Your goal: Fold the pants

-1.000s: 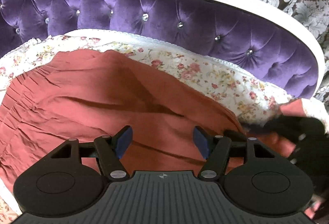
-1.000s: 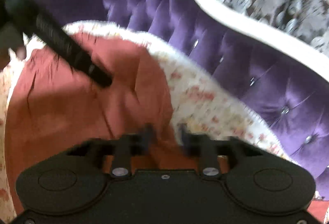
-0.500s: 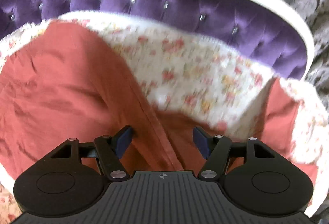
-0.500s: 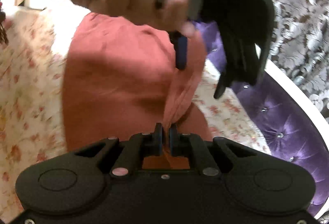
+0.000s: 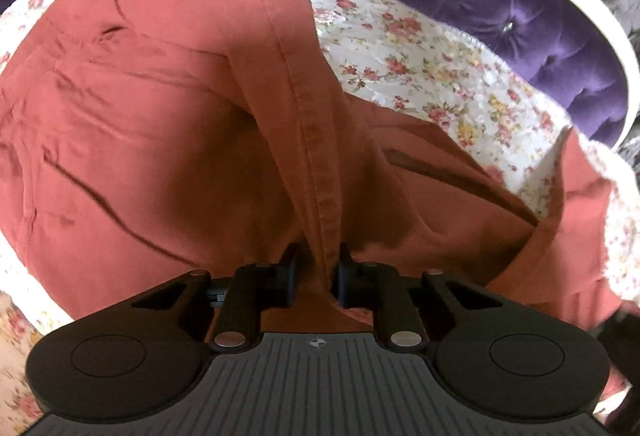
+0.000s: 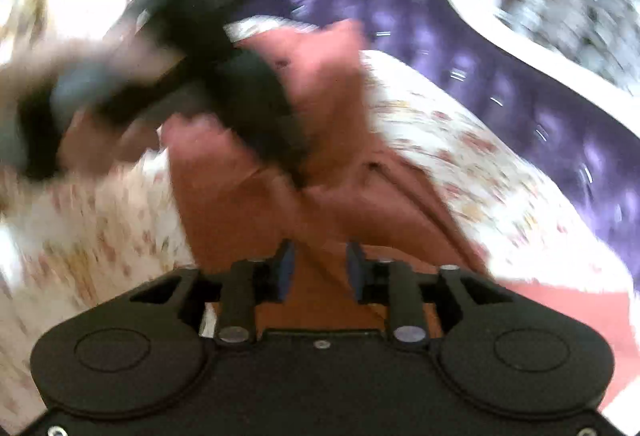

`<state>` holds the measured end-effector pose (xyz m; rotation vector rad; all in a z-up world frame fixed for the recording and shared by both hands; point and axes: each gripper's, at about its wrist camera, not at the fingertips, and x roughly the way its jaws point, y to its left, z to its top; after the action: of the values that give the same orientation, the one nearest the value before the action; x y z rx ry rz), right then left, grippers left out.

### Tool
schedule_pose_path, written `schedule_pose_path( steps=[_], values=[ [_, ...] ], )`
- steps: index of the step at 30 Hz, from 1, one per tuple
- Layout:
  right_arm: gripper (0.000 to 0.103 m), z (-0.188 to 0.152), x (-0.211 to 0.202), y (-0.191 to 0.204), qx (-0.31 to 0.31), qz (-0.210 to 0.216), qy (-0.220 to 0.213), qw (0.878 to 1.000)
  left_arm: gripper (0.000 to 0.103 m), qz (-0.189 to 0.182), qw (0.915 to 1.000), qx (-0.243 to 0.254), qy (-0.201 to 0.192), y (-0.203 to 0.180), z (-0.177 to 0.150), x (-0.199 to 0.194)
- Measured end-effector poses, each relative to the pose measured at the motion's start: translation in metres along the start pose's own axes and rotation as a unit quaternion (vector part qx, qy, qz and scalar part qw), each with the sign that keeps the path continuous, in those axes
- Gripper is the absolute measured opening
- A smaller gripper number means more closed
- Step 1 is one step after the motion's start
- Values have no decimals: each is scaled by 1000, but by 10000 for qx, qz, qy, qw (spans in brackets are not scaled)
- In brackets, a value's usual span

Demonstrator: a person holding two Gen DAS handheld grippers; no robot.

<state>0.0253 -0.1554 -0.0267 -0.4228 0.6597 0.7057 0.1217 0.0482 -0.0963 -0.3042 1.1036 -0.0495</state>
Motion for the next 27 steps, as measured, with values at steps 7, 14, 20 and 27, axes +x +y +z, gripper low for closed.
schedule_pose_path(
  steps=[7,14,20,27],
  values=[
    [65,8,38,-136,2119,-2349,417,9477,18,136,9993,208,-279,-8,-16,0],
    [63,4,121,-240,3685,-3198,1171,8650,18,239,9986,290,-368,-9,-20,0],
    [8,-2,104,-246,3892,-3172,1340,8544,15,199,9989,212,-373,-8,-18,-1],
    [7,-10,-51,-204,3810,-3237,-533,8644,9,8,9976,195,-667,-13,-18,-21]
  ],
)
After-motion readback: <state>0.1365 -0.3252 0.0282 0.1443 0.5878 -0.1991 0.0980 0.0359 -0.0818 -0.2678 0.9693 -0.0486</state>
